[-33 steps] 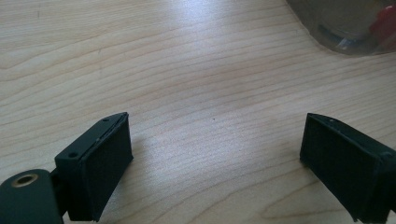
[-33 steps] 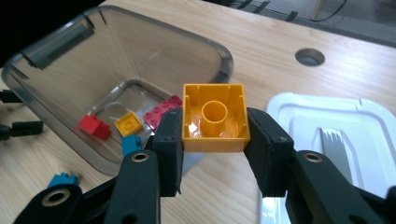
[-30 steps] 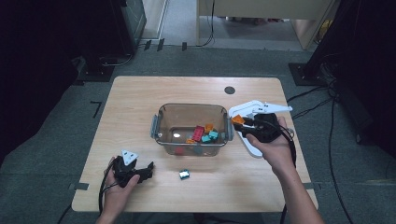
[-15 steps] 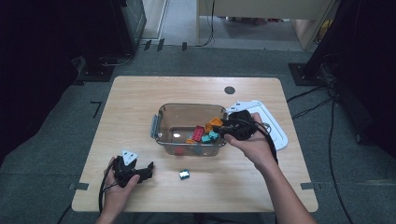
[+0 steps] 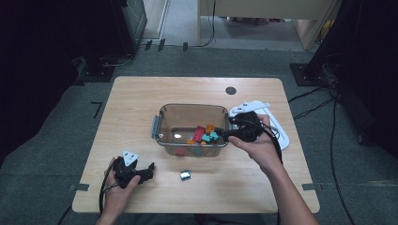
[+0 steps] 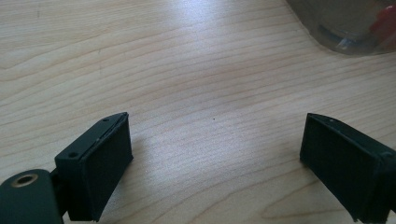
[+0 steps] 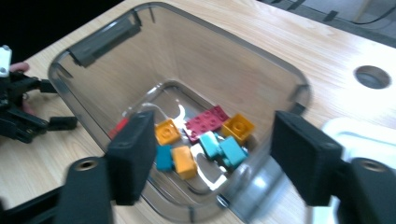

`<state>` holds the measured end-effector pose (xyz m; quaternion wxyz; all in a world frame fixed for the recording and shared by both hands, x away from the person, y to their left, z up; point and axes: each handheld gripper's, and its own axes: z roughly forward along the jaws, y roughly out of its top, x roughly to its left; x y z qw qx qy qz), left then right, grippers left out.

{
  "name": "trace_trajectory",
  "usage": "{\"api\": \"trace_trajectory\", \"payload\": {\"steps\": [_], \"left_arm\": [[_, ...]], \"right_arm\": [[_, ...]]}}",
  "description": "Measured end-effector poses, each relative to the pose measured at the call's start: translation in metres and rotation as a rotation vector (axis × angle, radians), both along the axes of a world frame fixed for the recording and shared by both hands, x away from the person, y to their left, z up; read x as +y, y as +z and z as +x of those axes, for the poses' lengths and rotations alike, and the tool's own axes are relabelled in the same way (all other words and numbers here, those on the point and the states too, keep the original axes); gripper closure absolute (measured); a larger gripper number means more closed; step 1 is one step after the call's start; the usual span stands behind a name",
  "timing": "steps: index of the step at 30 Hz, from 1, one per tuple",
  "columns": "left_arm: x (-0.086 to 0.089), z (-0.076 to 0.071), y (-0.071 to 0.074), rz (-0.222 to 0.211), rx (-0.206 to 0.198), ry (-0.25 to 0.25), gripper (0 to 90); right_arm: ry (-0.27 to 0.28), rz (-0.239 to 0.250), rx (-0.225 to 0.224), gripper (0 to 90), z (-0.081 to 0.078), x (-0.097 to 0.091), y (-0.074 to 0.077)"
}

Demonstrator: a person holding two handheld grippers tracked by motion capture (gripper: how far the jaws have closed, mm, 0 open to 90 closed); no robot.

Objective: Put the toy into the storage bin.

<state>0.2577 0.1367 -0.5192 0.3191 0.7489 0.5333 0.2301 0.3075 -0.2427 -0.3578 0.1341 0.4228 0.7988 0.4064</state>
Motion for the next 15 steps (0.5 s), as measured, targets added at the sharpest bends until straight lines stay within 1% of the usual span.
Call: {"api": "trace_trajectory", "payload": {"steps": [4, 7, 10, 15], "left_arm": [[0.0, 0.0, 0.0, -0.001, 0.0, 0.001, 8.8], [0.0, 0.0, 0.0, -0.001, -0.001, 0.001, 8.8], [0.0, 0.0, 0.0, -0.002, 0.0, 0.001, 8.8], [0.0, 0.0, 0.0, -0.002, 0.001, 0.002, 8.8]], "right_arm": [[-0.021, -0.022, -0.027, 21.2, -0.01, -0.016, 0.0], [-0.048, -0.03, -0.032, 13.9, -0.017, -0.025, -0.004], [-0.087, -0.04, -0.035, 12.1, -0.027, -0.035, -0.013], [-0.109, -0.039, -0.017, 10.8, -0.039, -0.047, -0.03]]}}
